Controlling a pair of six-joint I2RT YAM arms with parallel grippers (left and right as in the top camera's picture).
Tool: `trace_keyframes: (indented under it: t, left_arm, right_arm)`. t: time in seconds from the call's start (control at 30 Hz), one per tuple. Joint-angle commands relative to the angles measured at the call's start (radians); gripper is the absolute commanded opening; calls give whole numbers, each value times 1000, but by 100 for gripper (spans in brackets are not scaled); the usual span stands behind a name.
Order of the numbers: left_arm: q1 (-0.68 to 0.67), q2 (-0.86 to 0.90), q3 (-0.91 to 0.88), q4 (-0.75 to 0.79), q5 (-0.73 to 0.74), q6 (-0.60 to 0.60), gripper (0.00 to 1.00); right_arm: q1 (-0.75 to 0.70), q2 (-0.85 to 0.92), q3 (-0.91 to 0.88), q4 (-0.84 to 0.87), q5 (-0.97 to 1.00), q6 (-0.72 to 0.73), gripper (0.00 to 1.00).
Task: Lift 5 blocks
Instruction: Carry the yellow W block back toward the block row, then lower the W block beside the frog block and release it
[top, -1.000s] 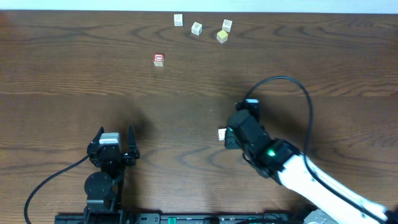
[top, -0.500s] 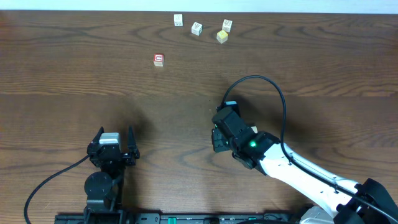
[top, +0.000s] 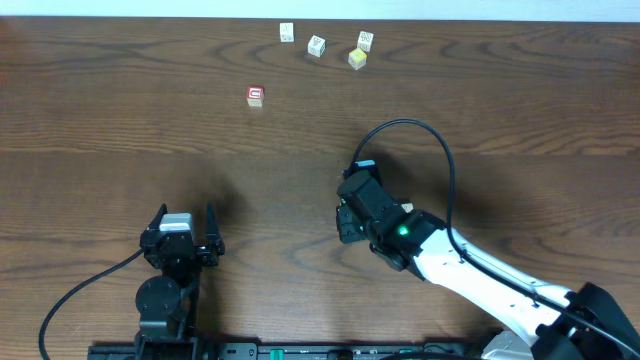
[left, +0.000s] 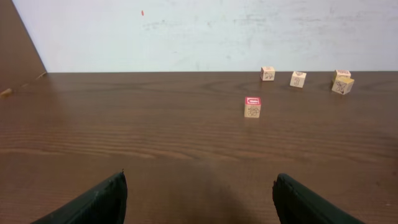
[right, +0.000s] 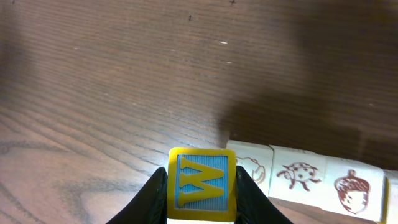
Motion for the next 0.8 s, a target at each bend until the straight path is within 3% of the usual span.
trace_keyframes:
  t: [0.0,0.77]
  left_arm:
    - [-4,-2,-21,-35,-11,-8,76]
    - [-4,-2,-21,-35,-11,-8,75]
  right_arm:
    - [36,26,24,21,10,-16,4]
    - [58,115,24,46,97,64,1]
